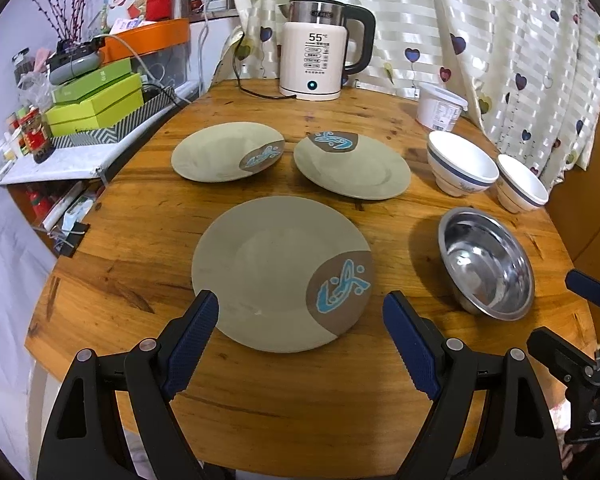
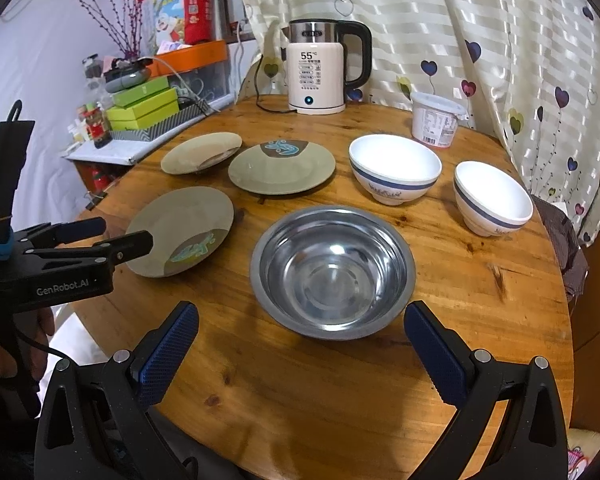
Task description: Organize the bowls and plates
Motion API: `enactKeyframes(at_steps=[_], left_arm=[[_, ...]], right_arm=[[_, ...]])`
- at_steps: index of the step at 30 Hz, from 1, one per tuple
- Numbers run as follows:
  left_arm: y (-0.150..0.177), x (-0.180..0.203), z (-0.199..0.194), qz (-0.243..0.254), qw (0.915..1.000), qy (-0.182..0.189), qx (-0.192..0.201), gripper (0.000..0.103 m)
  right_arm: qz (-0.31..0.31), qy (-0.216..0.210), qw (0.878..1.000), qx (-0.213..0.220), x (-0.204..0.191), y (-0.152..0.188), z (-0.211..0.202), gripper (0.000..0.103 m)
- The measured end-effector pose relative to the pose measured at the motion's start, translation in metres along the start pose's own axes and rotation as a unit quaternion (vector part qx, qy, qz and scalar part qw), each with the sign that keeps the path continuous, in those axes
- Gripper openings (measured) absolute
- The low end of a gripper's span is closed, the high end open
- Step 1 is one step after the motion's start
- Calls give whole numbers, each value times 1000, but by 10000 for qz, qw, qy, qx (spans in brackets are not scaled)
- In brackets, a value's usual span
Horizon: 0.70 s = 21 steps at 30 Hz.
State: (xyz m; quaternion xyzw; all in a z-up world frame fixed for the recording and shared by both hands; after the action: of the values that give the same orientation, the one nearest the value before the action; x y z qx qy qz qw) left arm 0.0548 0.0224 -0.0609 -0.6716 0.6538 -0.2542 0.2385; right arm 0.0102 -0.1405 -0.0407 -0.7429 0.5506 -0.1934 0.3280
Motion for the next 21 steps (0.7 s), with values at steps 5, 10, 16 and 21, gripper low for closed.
enactKeyframes(at_steps=[5,10,16,21], left_arm=[[-1,-8,4,-99,9999,-18,-36,85],[-2,-13,6,-166,9998,85,-41,85],[-6,-18,9,-313,9992,260,-32,85],[-11,-24,10,-392,9988,308,3,84]], right_arm=[[1,-1,10000,-41,-3,-5,3,103],[-48,-18,10000,-69,-7,-12,8,103],[-121,-48,9999,-97,-11,-19,14,103],[-264,-83,9996,-87,-19,-29,20,103]])
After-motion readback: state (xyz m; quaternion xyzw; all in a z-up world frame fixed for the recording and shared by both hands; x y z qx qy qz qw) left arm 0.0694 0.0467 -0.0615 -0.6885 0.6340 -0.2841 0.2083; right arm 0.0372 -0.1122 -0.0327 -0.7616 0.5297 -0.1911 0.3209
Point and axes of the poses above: each gripper's, at about its wrist camera, not at the fingertips, and z roughly the way its jaws point, x to its right, y to its underside, the point moved 8 cm from there along z, roughly the way its jaws point, and after that the axes turned 3 degrees about -y, right-handed, at the moved point
